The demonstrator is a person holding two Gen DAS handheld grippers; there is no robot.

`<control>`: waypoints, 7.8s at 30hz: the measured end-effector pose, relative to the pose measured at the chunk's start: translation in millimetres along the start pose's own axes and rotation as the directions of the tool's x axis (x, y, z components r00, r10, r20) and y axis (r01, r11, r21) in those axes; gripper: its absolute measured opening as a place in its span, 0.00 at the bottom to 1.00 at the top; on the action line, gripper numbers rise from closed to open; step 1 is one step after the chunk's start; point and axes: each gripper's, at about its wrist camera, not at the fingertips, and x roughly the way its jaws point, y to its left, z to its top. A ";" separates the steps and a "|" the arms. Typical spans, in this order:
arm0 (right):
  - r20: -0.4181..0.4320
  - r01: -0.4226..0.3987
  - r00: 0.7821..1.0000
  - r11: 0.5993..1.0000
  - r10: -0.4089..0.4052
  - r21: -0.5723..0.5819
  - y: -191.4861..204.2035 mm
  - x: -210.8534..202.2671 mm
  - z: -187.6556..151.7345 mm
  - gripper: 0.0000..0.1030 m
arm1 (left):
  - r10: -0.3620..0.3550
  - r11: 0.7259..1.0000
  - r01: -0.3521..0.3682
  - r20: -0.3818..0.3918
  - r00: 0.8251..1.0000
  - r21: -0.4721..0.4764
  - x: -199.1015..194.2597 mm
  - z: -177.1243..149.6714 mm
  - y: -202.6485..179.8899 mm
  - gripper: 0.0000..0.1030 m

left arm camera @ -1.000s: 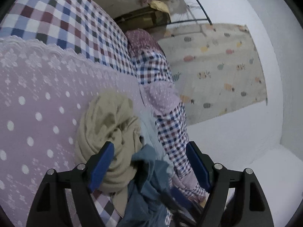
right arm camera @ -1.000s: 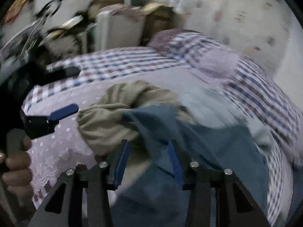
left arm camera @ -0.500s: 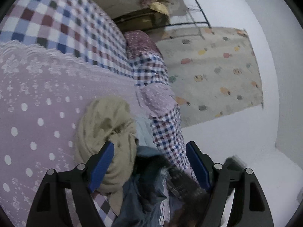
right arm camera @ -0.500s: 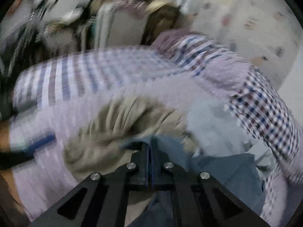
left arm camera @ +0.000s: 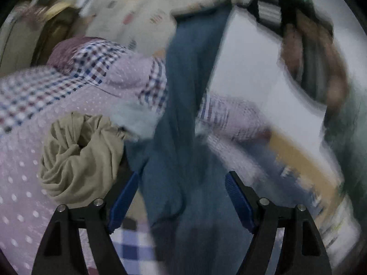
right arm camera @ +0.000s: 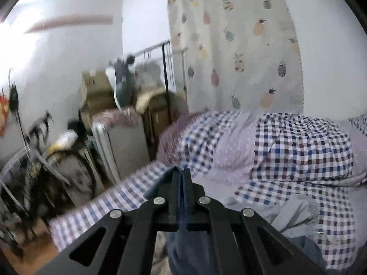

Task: Fold clothes

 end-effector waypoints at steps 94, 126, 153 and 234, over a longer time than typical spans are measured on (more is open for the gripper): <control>-0.551 0.427 0.791 0.885 -0.266 0.185 -313.2 -96.5 -268.5 0.46 | 0.160 0.983 -0.130 -0.260 0.952 0.131 115.9 -56.0 -5.7 0.31; -0.849 -0.398 0.514 0.910 0.121 -0.112 -83.2 236.6 -230.5 0.32 | 0.005 0.997 -0.022 -0.247 0.969 -0.068 116.8 -50.5 17.1 0.26; -0.615 -0.058 0.777 0.957 -0.136 -0.286 -59.5 253.1 -186.3 0.40 | 0.248 0.926 -0.293 -0.203 0.947 -0.238 83.1 -40.1 67.3 0.26; -0.345 0.258 0.937 0.781 -0.058 0.569 -444.2 -135.6 -354.0 0.02 | 0.519 0.761 -0.629 -0.433 0.737 -0.160 258.8 83.3 24.4 0.00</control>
